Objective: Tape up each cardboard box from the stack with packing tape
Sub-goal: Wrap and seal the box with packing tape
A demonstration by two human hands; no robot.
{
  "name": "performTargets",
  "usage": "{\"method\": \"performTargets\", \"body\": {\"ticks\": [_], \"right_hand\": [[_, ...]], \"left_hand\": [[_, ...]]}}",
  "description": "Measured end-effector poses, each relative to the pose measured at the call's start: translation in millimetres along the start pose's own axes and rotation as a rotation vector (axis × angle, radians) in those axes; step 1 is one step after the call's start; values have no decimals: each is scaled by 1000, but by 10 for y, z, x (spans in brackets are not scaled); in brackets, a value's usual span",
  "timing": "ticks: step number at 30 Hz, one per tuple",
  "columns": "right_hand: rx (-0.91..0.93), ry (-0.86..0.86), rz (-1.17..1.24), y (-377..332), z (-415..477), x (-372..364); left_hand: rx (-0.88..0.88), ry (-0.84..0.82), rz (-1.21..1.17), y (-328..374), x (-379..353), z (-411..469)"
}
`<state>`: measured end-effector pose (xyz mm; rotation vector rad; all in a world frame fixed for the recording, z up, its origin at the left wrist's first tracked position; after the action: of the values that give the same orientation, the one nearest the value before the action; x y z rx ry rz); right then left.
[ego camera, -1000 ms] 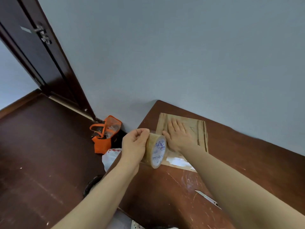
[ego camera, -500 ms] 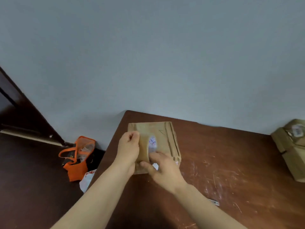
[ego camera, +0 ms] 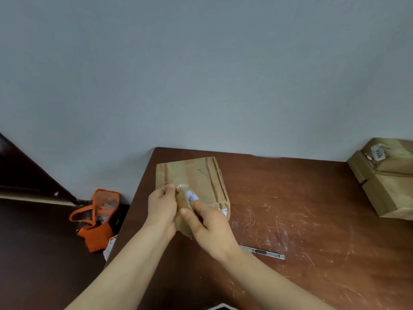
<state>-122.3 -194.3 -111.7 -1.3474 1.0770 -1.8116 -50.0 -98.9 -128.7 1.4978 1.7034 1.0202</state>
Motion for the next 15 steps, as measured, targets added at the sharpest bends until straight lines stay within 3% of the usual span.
{"method": "performTargets", "body": {"ticks": [4,6,7,8,11,13,15], "right_hand": [[-131,-13,243,70,12,39],[-277,109,423,216,145,202],[-308,151,389,300,246,280],[-302,132,213,395,370,330],[-86,-154,-545,668,691,145],[-75,-252,-770,847,812,32],[-21,-259,-847,866,886,-36]], "left_hand": [[-16,16,-28,-6,5,4],[-7,26,-37,45,25,56],[-13,34,-53,91,38,89],[-20,36,-71,138,46,122],[-13,15,-91,216,38,181],[-4,3,-86,239,19,214],[5,5,-88,257,11,263]]}}
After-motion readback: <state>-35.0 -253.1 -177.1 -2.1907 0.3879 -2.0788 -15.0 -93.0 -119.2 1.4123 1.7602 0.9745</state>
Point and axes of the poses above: each hand's wrist, its own z-axis towards the middle knuckle, its own x-axis out of the back of the hand, y = z × x, the point moved 7 cm from there along z, towards the middle knuckle, and after that the axes turned 7 degrees about y, right-handed, at the moved point
